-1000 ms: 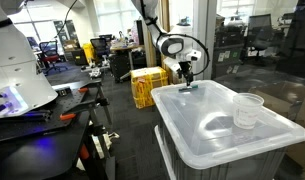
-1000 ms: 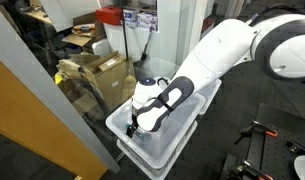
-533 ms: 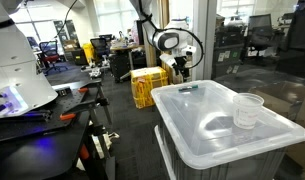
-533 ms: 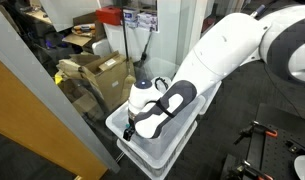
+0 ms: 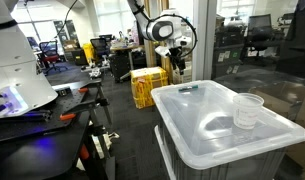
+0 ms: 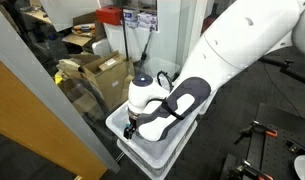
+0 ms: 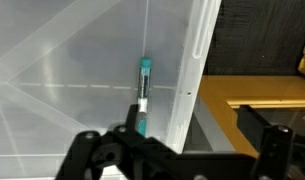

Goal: Move the marker to the left side of the storage box

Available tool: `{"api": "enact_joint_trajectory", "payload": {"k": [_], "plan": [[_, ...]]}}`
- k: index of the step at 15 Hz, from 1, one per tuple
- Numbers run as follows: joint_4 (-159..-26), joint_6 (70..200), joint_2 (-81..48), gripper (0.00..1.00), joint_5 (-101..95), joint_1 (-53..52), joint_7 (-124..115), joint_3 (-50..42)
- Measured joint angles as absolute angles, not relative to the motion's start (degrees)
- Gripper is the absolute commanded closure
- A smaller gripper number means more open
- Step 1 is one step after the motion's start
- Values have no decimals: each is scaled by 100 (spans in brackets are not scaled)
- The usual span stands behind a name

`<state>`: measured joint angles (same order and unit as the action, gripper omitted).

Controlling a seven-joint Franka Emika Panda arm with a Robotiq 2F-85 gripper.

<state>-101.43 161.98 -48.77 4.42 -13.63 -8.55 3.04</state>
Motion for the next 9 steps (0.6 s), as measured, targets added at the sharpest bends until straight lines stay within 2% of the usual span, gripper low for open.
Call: {"api": "enact_joint_trajectory", "payload": {"k": [9], "plan": [[-10906, 16199, -4211, 0, 408, -1588, -1101, -65]]}}
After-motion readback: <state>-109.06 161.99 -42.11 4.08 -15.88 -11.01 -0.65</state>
